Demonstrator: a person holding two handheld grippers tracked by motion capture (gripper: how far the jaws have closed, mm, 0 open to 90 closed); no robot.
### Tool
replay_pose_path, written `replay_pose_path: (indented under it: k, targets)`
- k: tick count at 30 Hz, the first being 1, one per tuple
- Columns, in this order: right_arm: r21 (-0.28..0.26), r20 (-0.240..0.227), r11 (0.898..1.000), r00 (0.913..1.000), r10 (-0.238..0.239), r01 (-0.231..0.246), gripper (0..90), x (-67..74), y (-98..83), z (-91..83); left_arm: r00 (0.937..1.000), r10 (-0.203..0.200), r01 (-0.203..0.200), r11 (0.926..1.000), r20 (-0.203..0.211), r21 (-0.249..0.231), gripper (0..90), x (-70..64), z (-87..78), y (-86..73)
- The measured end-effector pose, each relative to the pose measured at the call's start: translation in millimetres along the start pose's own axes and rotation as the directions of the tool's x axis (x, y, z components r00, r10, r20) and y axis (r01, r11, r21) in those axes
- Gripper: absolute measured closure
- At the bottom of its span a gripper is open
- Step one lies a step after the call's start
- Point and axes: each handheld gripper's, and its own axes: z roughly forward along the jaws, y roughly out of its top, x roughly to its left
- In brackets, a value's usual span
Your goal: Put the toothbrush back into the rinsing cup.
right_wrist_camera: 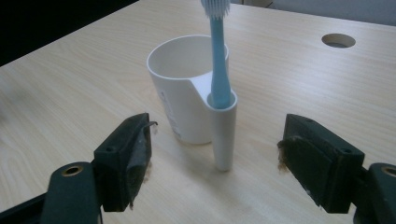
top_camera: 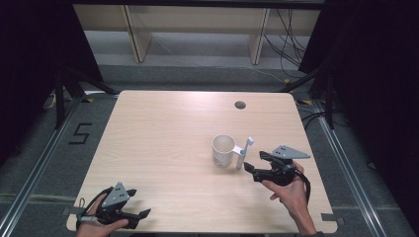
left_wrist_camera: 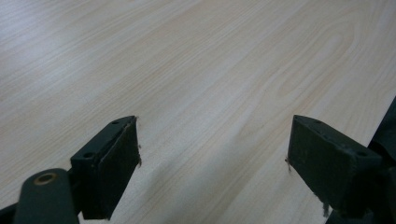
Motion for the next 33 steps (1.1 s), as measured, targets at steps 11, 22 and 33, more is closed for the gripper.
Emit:
replay_pose_path:
  k: [11,22,33]
  targets:
    - [0.014,-0.005,1.000,1.0000,-0.002,0.002,24.9,3.1,-7.4,-6.6,1.0000,0.001,-0.001,1.0000,-0.002,0.006,16.0,-1.0,2.0,1.2]
    - [0.037,-0.004,0.999,0.9997,0.023,-0.023,23.8,9.5,-21.1,-4.9,1.0000,0.002,-0.002,1.0000,-0.001,0.001,16.1,-0.9,0.5,0.1]
    - [0.092,-0.029,0.996,0.9995,0.011,-0.008,21.7,13.8,-34.1,-3.1,1.0000,0.000,0.000,1.0000,0.000,0.008,16.0,-1.7,0.8,-1.0]
